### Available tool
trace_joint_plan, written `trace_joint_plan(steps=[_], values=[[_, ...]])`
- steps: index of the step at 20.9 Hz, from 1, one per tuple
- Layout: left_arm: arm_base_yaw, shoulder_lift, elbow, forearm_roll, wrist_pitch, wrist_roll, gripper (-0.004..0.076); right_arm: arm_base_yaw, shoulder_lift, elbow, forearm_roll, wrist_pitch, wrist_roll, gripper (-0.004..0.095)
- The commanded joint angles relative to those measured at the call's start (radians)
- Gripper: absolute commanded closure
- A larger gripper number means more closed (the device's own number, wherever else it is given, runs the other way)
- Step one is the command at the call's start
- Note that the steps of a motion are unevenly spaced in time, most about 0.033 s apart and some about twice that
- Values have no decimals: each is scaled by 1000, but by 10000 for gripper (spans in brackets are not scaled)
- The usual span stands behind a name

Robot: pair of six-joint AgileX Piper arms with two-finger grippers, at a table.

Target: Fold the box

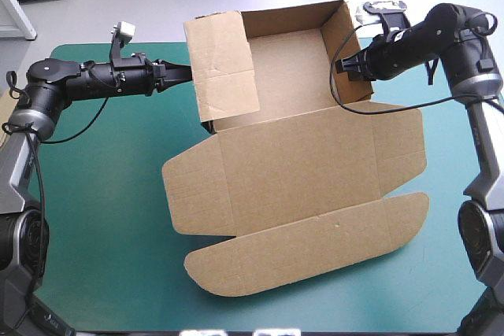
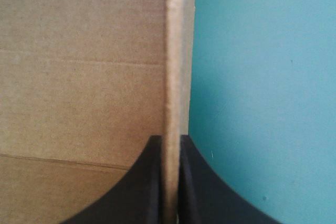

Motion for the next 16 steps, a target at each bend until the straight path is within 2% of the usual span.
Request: trace_joint_plan(steps=[1, 6, 8, 10, 11, 14, 16], values=[[-8, -61, -33, -98, 32, -10, 733, 15, -31, -26, 37, -1, 5, 908], [-8, -61, -33, -135, 87, -48, 724, 15, -18, -26, 40, -1, 9, 908], [-8, -61, -33, -135, 93, -58, 654, 15, -18, -26, 37, -1, 11, 908], [-8, -61, -33, -135, 93, -81, 514, 15, -18, -26, 37, -1, 11, 908], [-8, -61, -33, -138, 93, -90, 381, 15, -17, -26, 37, -1, 11, 908], [-9, -61, -33, -140, 93, -114, 216, 17, -11, -26, 37, -1, 14, 907], [-11, -61, -33, -140, 93, -141, 163, 25, -3, -26, 34, -1, 23, 907]])
